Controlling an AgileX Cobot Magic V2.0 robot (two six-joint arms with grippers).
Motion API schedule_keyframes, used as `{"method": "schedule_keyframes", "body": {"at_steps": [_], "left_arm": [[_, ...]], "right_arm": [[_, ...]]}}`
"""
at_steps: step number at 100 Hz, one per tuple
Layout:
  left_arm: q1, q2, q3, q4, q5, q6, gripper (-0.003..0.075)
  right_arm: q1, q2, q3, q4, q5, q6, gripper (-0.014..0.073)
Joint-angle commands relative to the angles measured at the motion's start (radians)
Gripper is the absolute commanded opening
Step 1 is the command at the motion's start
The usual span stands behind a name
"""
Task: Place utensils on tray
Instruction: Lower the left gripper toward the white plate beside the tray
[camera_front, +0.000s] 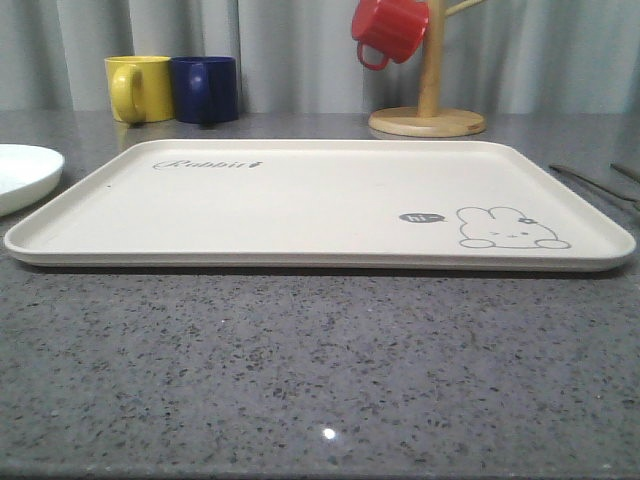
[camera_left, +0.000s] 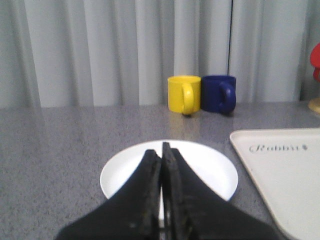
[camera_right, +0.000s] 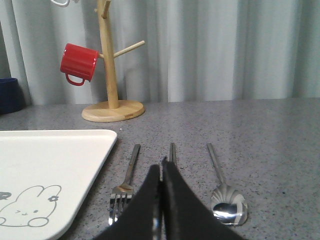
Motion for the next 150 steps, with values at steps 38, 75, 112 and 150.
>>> {"method": "schedule_keyframes", "body": {"at_steps": [38,75,112,150], "left_arm": [[0.001,0.508,-0.602,0.0,0.444,-0.01,-0.0018],[0.001,0.794,-0.739,0.025,0.591,-0.01,-0.0018],[0.001,0.838,-0.739,0.025,0.607,-0.008,-0.0016],[0.001,0.838,-0.739,0.025,0.66,-0.008,0.0507]], "right_arm": [[-0.005,-0.021,-0.018,0.0,-0.086,-0.01,-0.0068],[-0.005,-0.021,-0.018,0.0,-0.086,-0.01,-0.0068],[-0.005,-0.021,-0.018,0.0,-0.086,-0.01,-0.0068],[-0.005,-0.021,-0.018,0.0,-0.086,-0.01,-0.0068]]}}
